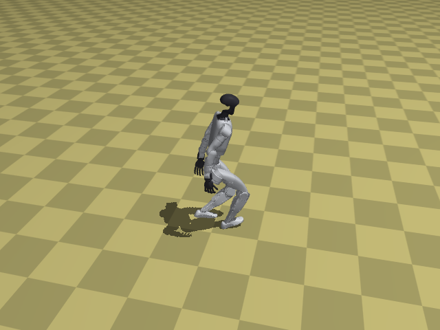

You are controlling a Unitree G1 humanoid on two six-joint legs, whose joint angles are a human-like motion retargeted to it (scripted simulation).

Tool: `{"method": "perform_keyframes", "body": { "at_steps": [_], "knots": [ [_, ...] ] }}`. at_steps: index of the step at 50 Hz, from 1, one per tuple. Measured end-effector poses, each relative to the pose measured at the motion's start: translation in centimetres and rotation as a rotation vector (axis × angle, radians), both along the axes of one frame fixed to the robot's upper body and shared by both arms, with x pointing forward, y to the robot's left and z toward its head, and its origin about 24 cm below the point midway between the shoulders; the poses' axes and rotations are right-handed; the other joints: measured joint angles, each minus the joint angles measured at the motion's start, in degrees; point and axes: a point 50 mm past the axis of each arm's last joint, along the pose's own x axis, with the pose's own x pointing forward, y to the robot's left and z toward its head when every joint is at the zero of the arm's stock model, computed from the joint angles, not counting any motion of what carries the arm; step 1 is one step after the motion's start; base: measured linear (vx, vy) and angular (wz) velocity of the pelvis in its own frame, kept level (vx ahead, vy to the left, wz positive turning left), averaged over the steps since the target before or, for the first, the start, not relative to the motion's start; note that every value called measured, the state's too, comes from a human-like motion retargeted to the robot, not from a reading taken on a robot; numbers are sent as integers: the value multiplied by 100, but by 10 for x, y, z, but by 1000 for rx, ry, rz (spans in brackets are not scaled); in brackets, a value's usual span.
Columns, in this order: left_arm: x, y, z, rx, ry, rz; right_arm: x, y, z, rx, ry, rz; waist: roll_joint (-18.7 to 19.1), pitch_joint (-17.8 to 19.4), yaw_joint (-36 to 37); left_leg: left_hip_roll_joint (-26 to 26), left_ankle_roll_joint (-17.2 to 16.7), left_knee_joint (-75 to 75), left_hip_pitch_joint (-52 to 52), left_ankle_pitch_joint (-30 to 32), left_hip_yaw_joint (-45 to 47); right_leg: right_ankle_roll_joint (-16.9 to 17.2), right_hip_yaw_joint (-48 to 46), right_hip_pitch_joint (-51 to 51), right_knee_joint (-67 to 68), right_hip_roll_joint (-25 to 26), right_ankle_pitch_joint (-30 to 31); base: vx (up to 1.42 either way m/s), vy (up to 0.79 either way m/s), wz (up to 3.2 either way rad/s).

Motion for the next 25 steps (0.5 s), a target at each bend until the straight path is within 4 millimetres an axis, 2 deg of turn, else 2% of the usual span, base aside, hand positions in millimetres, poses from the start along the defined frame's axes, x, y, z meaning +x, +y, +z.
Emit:
{"method": "perform_keyframes", "body": {
  "at_steps": [3, 6, 11, 15, 19, 22, 25],
  "knots": [
    [11, 21, -1, 99, -30, 26, 11, -23, 0, -107, 14, 97, 206, 212, 27, 2, -3, 1283, 24, -76, -156, -441, -126, 63, 1244, 23, -305, 61, 0, 87],
    [35, 49, -2, 204, -88, 118, 43, -53, 3, -235, -17, 137, 290, 398, 5, -1, 9, 1529, 101, 191, -292, -653, -282, 651, 1552, -204, -472, 52, -4, 91],
    [63, 88, 3, 356, -168, 285, 95, -102, 22, -419, -136, 89, 351, 244, 249, 173, -26, 850, 120, 449, -283, -533, -479, 1518, 1148, -421, -191, 42, -4, 39],
    [79, 110, 8, 469, -208, 429, 144, -128, 46, -535, -286, 16, 394, 72, 374, 406, -21, 123, 153, 411, -132, -354, -557, 2033, 739, -497, -127, 35, -1, 29],
    [89, 124, 12, 568, -219, 612, 190, -130, 67, -573, -457, -86, 418, -92, 371, 624, -41, -647, 386, 454, 93, -138, -523, 2517, 213, -521, -55, 33, 2, 31],
    [89, 128, 14, 625, -203, 764, 215, -116, 75, -544, -561, -142, 447, -212, 356, 767, -58, -1079, 667, 598, 281, 59, -404, 2860, -199, -489, 129, 32, 5, 21],
    [85, 128, 14, 665, -173, 890, 231, -98, 78, -496, -622, -172, 496, -279, 357, 903, -68, -1298, 966, 768, 486, 254, -251, 3181, -493, -448, 365, 29, 6, 12]
  ]
}}
